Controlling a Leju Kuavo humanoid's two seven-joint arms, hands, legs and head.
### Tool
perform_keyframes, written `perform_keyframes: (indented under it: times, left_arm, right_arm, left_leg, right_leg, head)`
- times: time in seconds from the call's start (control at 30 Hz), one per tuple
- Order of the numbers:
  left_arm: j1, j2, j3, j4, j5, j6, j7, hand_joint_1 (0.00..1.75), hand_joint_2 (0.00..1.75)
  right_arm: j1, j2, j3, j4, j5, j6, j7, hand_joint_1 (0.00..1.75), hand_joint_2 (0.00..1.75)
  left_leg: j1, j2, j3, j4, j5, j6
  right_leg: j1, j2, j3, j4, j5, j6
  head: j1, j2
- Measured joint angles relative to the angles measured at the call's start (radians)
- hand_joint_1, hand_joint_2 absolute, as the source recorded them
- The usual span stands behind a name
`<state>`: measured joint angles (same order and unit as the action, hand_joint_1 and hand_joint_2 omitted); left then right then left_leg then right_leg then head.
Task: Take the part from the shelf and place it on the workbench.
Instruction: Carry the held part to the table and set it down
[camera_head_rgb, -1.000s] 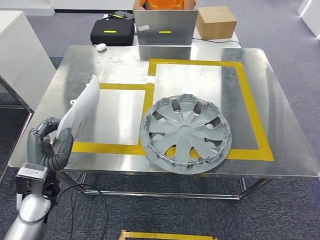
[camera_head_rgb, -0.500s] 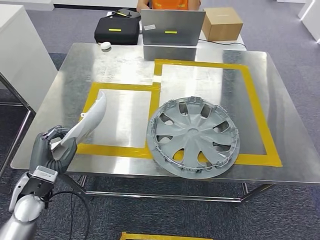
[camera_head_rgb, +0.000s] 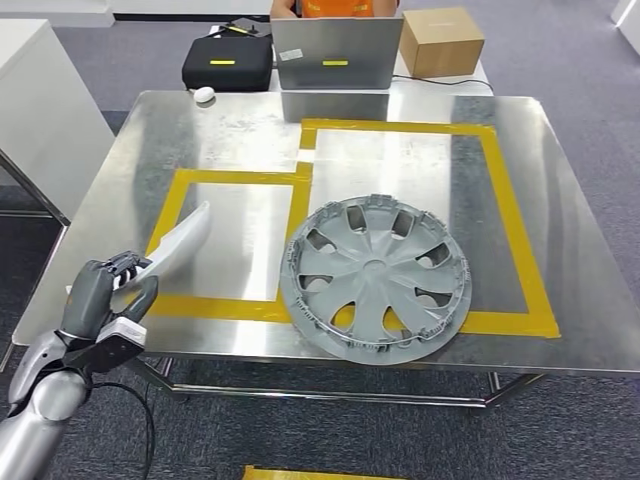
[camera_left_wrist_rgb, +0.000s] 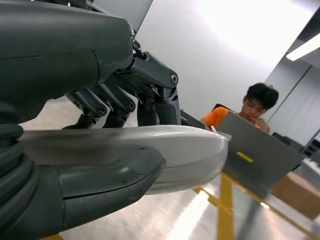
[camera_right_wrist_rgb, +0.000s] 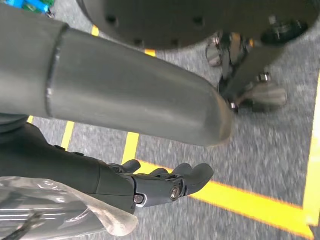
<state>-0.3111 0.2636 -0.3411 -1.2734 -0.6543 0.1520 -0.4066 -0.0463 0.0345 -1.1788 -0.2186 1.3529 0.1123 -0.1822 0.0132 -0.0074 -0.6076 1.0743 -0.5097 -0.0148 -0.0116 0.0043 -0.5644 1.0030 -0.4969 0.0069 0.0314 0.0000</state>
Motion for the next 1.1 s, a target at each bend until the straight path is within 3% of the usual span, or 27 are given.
perform_keyframes:
  times: [0.1,0.13,0.17,0.23,0.3,0.33,0.47,0.53,0.6,0.63,0.67,0.7,0.77,0.8,0.87,0.97,1.03,1.1]
  left_arm:
    - [-0.068,0.029,-0.007,0.104,-0.064,-0.002,-0.004,1.75,1.75]
    - [-0.089,0.038,-0.01,0.139,-0.078,-0.003,-0.006,1.75,1.75]
    - [-0.109,0.044,-0.013,0.171,-0.091,-0.005,-0.008,1.75,1.75]
    - [-0.161,0.056,-0.023,0.239,-0.126,-0.008,-0.01,1.75,1.75]
    - [-0.221,0.061,-0.04,0.305,-0.16,-0.014,-0.009,1.75,1.75]
    - [-0.247,0.062,-0.051,0.336,-0.175,-0.017,-0.008,1.75,1.75]
    - [-0.312,0.048,-0.098,0.433,-0.225,-0.014,0.001,1.75,1.75]
    - [-0.331,0.032,-0.119,0.467,-0.239,-0.002,0.007,1.75,1.75]
    - [-0.344,0.013,-0.138,0.499,-0.251,0.019,0.011,1.75,1.75]
    - [-0.348,0.001,-0.148,0.515,-0.255,0.03,0.01,1.75,1.75]
    - [-0.351,-0.01,-0.157,0.528,-0.258,0.039,0.01,1.75,1.75]
    - [-0.353,-0.023,-0.164,0.538,-0.258,0.046,0.009,1.75,1.75]
    - [-0.359,-0.047,-0.173,0.55,-0.256,0.055,0.007,1.75,1.75]
    - [-0.364,-0.06,-0.178,0.553,-0.255,0.057,0.005,1.75,1.75]
    - [-0.374,-0.083,-0.19,0.557,-0.254,0.058,-0.002,1.75,1.75]
    - [-0.38,-0.118,-0.213,0.557,-0.254,0.05,-0.009,1.75,1.75]
    - [-0.382,-0.136,-0.228,0.553,-0.249,0.045,-0.011,0.87,1.75]
    - [-0.378,-0.149,-0.243,0.543,-0.229,0.035,-0.018,0.0,1.75]
  right_arm:
    - [-0.003,-0.007,0.0,0.0,0.009,0.007,-0.007,0.0,0.0]
    - [-0.004,-0.009,0.0,0.0,0.012,0.009,-0.009,0.0,0.0]
    - [-0.004,-0.011,0.0,0.0,0.016,0.01,-0.011,0.0,0.0]
    - [-0.005,-0.015,0.001,0.0,0.021,0.011,-0.014,0.0,0.0]
    - [-0.007,-0.02,0.001,0.0,0.024,0.014,-0.016,0.0,0.0]
    - [-0.008,-0.023,0.001,0.0,0.027,0.015,-0.016,0.0,0.0]
    - [-0.011,-0.031,0.002,0.0,0.036,0.022,-0.016,0.0,0.0]
    - [-0.015,-0.035,0.002,0.0,0.038,0.024,-0.017,0.0,0.0]
    - [-0.017,-0.035,0.002,0.0,0.039,0.025,-0.017,0.0,0.0]
    - [-0.017,-0.035,0.003,0.0,0.04,0.025,-0.017,0.0,0.0]
    - [-0.016,-0.035,0.003,0.001,0.041,0.025,-0.017,0.0,0.0]
    - [-0.016,-0.036,0.003,0.001,0.041,0.025,-0.017,0.0,0.0]
    - [-0.018,-0.039,0.003,0.001,0.042,0.024,-0.016,0.0,0.0]
    - [-0.019,-0.04,0.003,0.001,0.043,0.024,-0.016,0.0,0.0]
    - [-0.021,-0.04,0.004,0.001,0.046,0.025,-0.015,0.0,0.0]
    - [-0.022,-0.04,0.008,0.001,0.05,0.025,-0.014,0.0,0.0]
    - [-0.024,-0.04,0.011,0.001,0.05,0.025,-0.014,0.0,0.0]
    - [-0.024,-0.04,0.011,0.001,0.05,0.025,-0.014,0.0,0.0]
  left_leg:
    - [0.001,0.001,-0.087,0.188,-0.08,-0.01]
    - [0.001,0.001,-0.107,0.227,-0.086,-0.011]
    - [0.001,0.001,-0.111,0.231,-0.073,-0.01]
    - [0.001,0.001,-0.068,0.124,0.002,-0.006]
    - [-0.002,0.001,-0.015,0.002,0.053,0.001]
    - [-0.003,0.001,-0.003,-0.029,0.057,0.005]
    - [-0.001,0.002,0.002,-0.047,0.049,0.023]
    - [0.003,0.003,0.006,-0.052,0.05,0.034]
    - [0.002,0.004,0.006,-0.052,0.049,0.039]
    - [0.001,0.004,0.006,-0.052,0.048,0.04]
    - [0.001,0.004,0.007,-0.051,0.047,0.041]
    - [0.0,0.003,0.009,-0.051,0.045,0.041]
    - [0.0,0.001,0.014,-0.051,0.042,0.038]
    - [-0.002,0.0,0.015,-0.049,0.039,0.036]
    - [-0.006,-0.002,0.014,-0.048,0.039,0.028]
    - [-0.006,-0.001,0.012,-0.04,0.03,0.014]
    - [-0.004,0.001,-0.015,0.028,-0.013,0.006]
    - [-0.003,0.001,-0.076,0.162,-0.073,0.001]
  right_leg:
    - [0.001,-0.003,0.005,-0.001,-0.002,-0.009]
    - [0.002,-0.002,0.006,0.0,-0.004,-0.01]
    - [0.002,-0.002,0.008,0.001,-0.005,-0.011]
    - [0.002,-0.001,0.015,0.003,-0.009,-0.009]
    - [0.006,-0.001,0.015,0.007,-0.015,-0.001]
    - [0.008,-0.001,0.013,0.008,-0.016,0.003]
    - [0.008,-0.003,-0.001,0.02,-0.028,0.022]
    - [0.007,-0.002,-0.043,0.1,-0.071,0.031]
    - [0.005,-0.003,-0.115,0.236,-0.122,0.038]
    - [0.004,-0.003,-0.144,0.284,-0.13,0.04]
    - [0.003,-0.003,-0.157,0.296,-0.12,0.041]
    - [0.003,-0.003,-0.15,0.267,-0.09,0.041]
    - [0.002,-0.003,-0.094,0.133,-0.012,0.038]
    - [0.002,-0.003,-0.064,0.07,0.011,0.034]
    - [0.004,-0.003,-0.036,0.017,0.018,0.027]
    - [0.001,-0.004,-0.029,0.011,0.019,0.011]
    - [-0.004,-0.004,-0.024,0.005,0.021,-0.001]
    - [-0.003,-0.004,-0.023,0.005,0.019,-0.006]
  head:
    - [-0.002,0.0]
    - [-0.002,0.0]
    - [-0.003,0.0]
    - [-0.003,0.0]
    - [-0.002,0.0]
    - [-0.002,0.0]
    - [0.0,0.0]
    - [0.006,0.0]
    - [0.01,0.0]
    - [0.011,0.0]
    - [0.011,0.0]
    - [0.012,0.0]
    - [0.012,0.0]
    - [0.012,0.0]
    - [0.012,0.0]
    - [0.011,0.0]
    - [0.008,0.0]
    - [0.006,0.0]
